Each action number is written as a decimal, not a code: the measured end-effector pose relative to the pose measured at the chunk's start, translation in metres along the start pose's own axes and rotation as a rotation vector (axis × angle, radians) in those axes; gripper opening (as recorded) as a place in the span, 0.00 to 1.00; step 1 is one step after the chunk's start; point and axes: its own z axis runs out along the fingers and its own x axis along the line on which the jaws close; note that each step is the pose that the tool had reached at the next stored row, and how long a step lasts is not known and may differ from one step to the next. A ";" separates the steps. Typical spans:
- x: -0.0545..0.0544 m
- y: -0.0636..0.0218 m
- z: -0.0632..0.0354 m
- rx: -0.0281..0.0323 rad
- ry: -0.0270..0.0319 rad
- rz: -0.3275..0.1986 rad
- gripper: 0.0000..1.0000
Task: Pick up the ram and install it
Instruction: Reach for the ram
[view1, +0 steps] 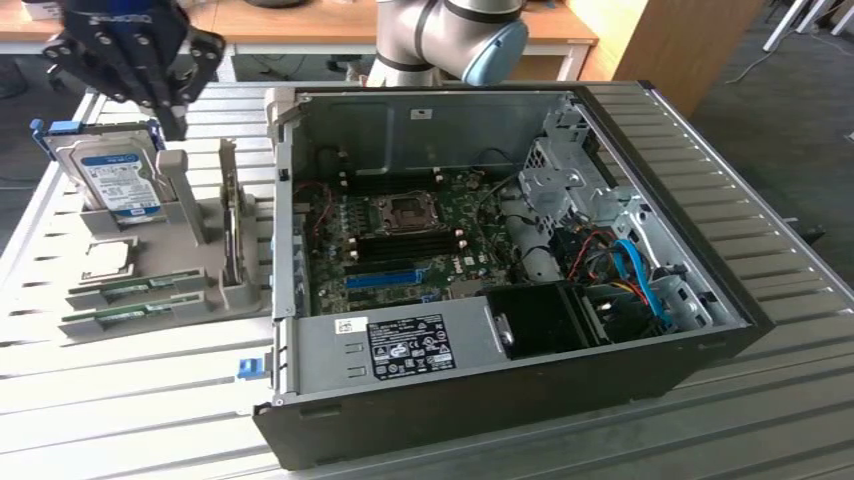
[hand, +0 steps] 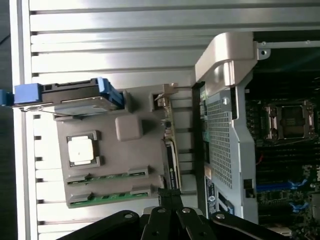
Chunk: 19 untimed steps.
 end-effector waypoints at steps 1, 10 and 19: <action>0.003 -0.0002 0.0001 0.0009 -0.0001 0.000 0.11; 0.041 -0.0032 0.0011 0.0103 -0.0009 0.000 0.11; 0.063 -0.0049 0.0025 0.0143 -0.0008 0.000 0.11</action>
